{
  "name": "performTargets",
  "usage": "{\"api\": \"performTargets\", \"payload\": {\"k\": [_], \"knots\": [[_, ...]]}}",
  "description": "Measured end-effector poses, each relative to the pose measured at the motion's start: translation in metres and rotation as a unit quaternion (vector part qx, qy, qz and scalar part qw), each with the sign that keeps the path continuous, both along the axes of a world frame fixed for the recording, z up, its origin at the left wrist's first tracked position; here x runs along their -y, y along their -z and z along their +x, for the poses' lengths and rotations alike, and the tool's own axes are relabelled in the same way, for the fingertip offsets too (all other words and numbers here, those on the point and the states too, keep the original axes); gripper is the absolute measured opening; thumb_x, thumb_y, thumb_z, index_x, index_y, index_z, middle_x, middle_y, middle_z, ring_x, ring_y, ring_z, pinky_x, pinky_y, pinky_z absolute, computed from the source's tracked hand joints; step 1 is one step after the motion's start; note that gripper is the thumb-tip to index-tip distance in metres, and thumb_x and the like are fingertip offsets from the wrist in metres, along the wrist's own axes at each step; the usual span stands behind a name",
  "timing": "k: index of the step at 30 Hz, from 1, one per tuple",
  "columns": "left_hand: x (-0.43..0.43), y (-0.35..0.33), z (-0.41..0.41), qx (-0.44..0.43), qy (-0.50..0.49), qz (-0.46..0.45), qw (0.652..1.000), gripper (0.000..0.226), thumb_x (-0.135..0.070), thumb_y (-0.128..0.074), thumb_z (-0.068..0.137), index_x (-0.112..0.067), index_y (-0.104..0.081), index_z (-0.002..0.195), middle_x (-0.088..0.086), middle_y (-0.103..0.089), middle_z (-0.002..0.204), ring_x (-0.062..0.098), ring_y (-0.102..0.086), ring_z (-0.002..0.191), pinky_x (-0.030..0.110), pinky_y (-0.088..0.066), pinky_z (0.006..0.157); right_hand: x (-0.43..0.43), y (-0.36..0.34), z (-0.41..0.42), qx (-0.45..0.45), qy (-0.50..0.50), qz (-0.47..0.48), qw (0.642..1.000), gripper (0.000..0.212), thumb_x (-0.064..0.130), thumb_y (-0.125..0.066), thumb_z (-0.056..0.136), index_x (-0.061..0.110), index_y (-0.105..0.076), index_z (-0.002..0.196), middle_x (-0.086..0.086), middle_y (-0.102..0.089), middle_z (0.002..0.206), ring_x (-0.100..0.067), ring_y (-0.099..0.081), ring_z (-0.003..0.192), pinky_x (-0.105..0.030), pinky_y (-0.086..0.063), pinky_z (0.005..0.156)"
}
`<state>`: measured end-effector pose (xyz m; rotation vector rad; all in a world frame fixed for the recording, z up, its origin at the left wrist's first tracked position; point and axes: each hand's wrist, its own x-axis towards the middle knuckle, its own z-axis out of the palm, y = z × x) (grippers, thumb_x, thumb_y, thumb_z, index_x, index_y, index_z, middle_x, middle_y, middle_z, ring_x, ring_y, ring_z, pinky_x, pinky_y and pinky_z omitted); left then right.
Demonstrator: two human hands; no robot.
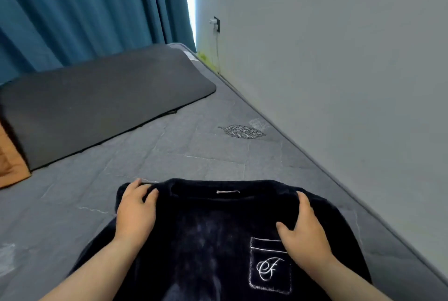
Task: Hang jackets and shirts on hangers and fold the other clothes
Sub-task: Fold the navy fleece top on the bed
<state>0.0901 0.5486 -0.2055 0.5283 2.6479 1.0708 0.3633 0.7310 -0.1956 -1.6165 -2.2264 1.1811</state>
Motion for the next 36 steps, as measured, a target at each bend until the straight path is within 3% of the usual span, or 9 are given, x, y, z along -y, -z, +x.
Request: {"api": "performTargets", "payload": {"k": [2, 4, 8, 12, 18, 23, 31, 34, 36], "knots": [[-0.024, 0.021, -0.009, -0.013, -0.005, 0.014, 1.000, 0.023, -0.017, -0.050, 0.099, -0.005, -0.066, 0.111, 0.011, -0.028, 0.156, 0.020, -0.026, 0.143, 0.022, -0.020, 0.109, -0.018, 0.031, -0.013, 0.015, -0.001, 0.032, 0.999, 0.089, 0.033, -0.072, 0.081, 0.030, -0.014, 0.148, -0.003, -0.044, 0.140, -0.024, -0.048, 0.127, -0.042, -0.044, 0.103], [-0.050, 0.039, -0.021, -0.014, 0.013, 0.010, 1.000, 0.018, -0.016, -0.047, 0.100, -0.006, -0.062, 0.097, 0.011, -0.017, 0.160, 0.019, -0.023, 0.145, 0.018, -0.019, 0.102, -0.043, 0.052, -0.028, 0.031, 0.005, 0.059, 0.998, 0.093, 0.042, -0.074, 0.077, 0.027, -0.015, 0.148, -0.006, -0.044, 0.140, -0.026, -0.044, 0.130, -0.044, -0.041, 0.107], [-0.094, 0.080, -0.064, -0.065, 0.026, -0.032, 0.997, 0.021, -0.019, -0.048, 0.100, -0.004, -0.062, 0.099, 0.014, -0.022, 0.158, 0.032, -0.030, 0.139, 0.030, -0.027, 0.109, -0.098, 0.084, -0.065, 0.079, -0.014, 0.128, 0.989, 0.096, 0.057, -0.071, 0.072, 0.019, -0.022, 0.145, -0.010, -0.051, 0.133, -0.028, -0.042, 0.130, -0.042, -0.037, 0.109], [-0.139, 0.098, -0.111, -0.123, 0.032, -0.103, 0.987, 0.029, -0.025, -0.048, 0.100, -0.002, -0.065, 0.100, 0.013, -0.026, 0.157, 0.039, -0.030, 0.129, 0.042, -0.024, 0.113, -0.143, 0.106, -0.096, 0.125, -0.063, 0.223, 0.965, 0.087, 0.066, -0.063, 0.072, 0.016, -0.033, 0.137, -0.011, -0.060, 0.119, -0.030, -0.051, 0.118, -0.041, -0.038, 0.106], [-0.180, 0.113, -0.160, -0.181, 0.040, -0.140, 0.973, 0.030, -0.023, -0.049, 0.098, -0.003, -0.068, 0.107, 0.015, -0.041, 0.147, 0.041, -0.029, 0.128, 0.044, -0.023, 0.112, -0.186, 0.112, -0.129, 0.151, -0.127, 0.290, 0.937, 0.104, 0.071, -0.054, 0.074, 0.011, -0.018, 0.151, -0.011, -0.055, 0.124, -0.029, -0.049, 0.120, -0.041, -0.035, 0.106], [-0.185, 0.113, -0.165, -0.186, 0.026, -0.147, 0.971, 0.027, -0.019, -0.051, 0.097, -0.001, -0.067, 0.110, 0.018, -0.045, 0.144, 0.040, -0.026, 0.131, 0.044, -0.021, 0.114, -0.187, 0.115, -0.130, 0.173, -0.150, 0.303, 0.925, 0.088, 0.068, -0.040, 0.075, 0.021, -0.030, 0.149, -0.012, -0.048, 0.143, -0.030, -0.045, 0.130, -0.048, -0.041, 0.100], [-0.193, 0.104, -0.170, -0.154, -0.060, -0.165, 0.972, 0.034, -0.023, -0.043, 0.099, 0.005, -0.062, 0.107, 0.023, -0.051, 0.127, 0.045, -0.034, 0.121, 0.051, -0.030, 0.106, -0.185, 0.117, -0.134, 0.207, -0.143, 0.292, 0.923, 0.078, 0.058, -0.036, 0.079, 0.017, -0.041, 0.145, -0.004, -0.049, 0.145, -0.025, -0.051, 0.128, -0.049, -0.046, 0.095], [-0.190, 0.083, -0.149, -0.160, -0.070, -0.128, 0.976, 0.033, -0.022, -0.047, 0.098, -0.001, -0.056, 0.122, 0.021, -0.039, 0.145, 0.043, -0.030, 0.129, 0.051, -0.026, 0.111, -0.185, 0.118, -0.132, 0.203, -0.150, 0.297, 0.921, 0.079, 0.058, -0.031, 0.080, 0.016, -0.037, 0.148, -0.004, -0.043, 0.150, -0.024, -0.043, 0.134, -0.048, -0.041, 0.101], [-0.183, 0.071, -0.105, -0.205, 0.006, -0.082, 0.975, 0.042, -0.025, -0.048, 0.097, -0.007, -0.048, 0.134, 0.019, -0.026, 0.155, 0.040, -0.022, 0.140, 0.047, -0.014, 0.118, -0.185, 0.117, -0.132, 0.201, -0.156, 0.301, 0.919, 0.080, 0.057, -0.029, 0.080, 0.015, -0.036, 0.148, -0.004, -0.042, 0.151, -0.024, -0.042, 0.135, -0.047, -0.039, 0.103]]}}
